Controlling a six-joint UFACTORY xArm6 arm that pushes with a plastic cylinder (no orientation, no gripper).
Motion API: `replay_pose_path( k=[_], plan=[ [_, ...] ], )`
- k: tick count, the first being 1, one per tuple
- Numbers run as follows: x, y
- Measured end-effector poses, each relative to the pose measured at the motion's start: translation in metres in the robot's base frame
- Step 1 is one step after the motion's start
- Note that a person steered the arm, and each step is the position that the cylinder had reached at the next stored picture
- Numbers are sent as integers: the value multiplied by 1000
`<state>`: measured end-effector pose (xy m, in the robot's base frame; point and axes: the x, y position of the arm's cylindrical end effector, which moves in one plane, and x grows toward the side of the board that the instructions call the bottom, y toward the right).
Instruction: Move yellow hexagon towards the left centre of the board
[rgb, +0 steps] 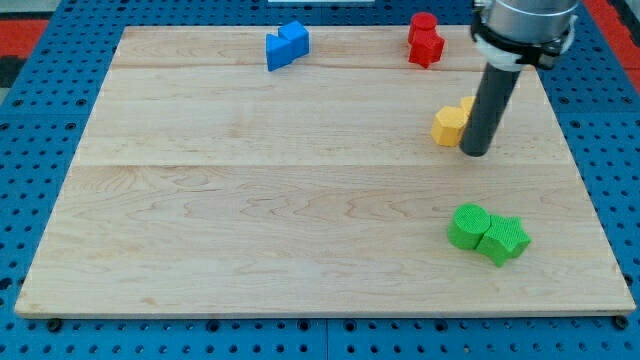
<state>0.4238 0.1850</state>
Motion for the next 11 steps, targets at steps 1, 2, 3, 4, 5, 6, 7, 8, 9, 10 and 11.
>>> replay_pose_path(
  k=[1, 2, 3, 4, 5, 6, 7, 8, 9, 10, 11],
  plan=[
    [-1, 2],
    [-20, 2],
    [-43, -4],
    [-10, -55],
    [8, -108],
    [-33, -104],
    [-47, -101],
    [-45, -184],
    [-72, -205],
    [-111, -193],
    [-94, -254]
  ],
)
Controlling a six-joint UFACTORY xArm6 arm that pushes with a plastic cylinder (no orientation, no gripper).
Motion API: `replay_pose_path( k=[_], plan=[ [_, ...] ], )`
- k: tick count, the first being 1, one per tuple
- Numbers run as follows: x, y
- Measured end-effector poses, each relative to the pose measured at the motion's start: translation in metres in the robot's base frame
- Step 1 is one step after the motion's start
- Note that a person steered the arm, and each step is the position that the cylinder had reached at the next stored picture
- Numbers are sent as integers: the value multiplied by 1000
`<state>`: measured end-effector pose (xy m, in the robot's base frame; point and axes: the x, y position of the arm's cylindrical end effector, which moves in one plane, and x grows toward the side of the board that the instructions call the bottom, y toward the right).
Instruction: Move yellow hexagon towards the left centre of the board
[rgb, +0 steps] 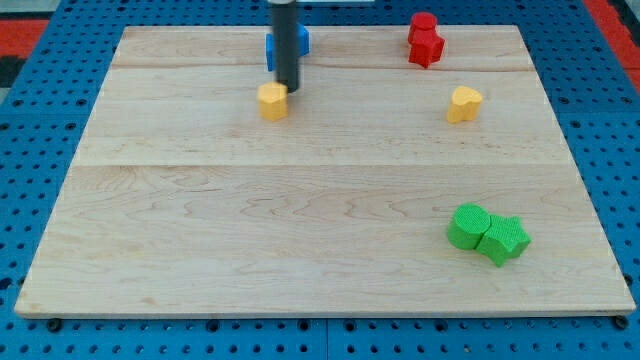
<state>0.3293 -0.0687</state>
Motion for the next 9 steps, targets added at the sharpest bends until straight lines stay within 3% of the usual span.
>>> replay_pose_path(
  k=[1, 3, 4, 5, 6, 9],
  plan=[
    [77, -24],
    [108, 4],
    [141, -28],
    [127, -76],
    [124, -76],
    [120, -14]
  ],
)
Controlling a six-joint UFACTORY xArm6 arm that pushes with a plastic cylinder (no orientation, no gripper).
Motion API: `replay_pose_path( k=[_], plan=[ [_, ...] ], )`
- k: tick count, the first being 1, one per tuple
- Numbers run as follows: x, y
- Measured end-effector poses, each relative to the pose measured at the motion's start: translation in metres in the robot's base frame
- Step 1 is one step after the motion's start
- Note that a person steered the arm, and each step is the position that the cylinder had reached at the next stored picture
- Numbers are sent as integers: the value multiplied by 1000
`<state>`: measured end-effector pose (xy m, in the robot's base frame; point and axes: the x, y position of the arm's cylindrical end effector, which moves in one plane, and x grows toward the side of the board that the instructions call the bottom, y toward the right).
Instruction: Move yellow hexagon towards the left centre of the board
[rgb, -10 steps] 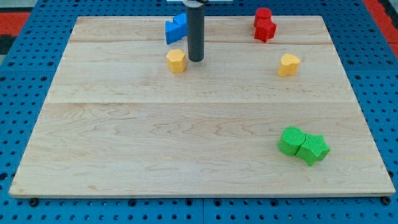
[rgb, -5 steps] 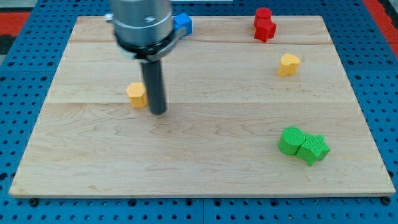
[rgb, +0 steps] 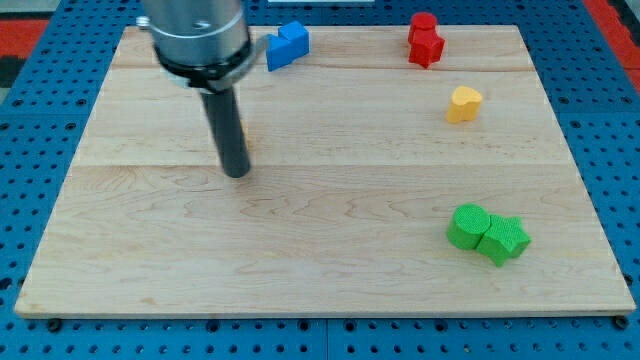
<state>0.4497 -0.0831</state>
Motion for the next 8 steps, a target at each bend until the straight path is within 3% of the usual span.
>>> replay_pose_path(
  k=[1, 4, 8],
  plan=[
    [-32, 4],
    [-65, -56],
    [-98, -91]
  ],
)
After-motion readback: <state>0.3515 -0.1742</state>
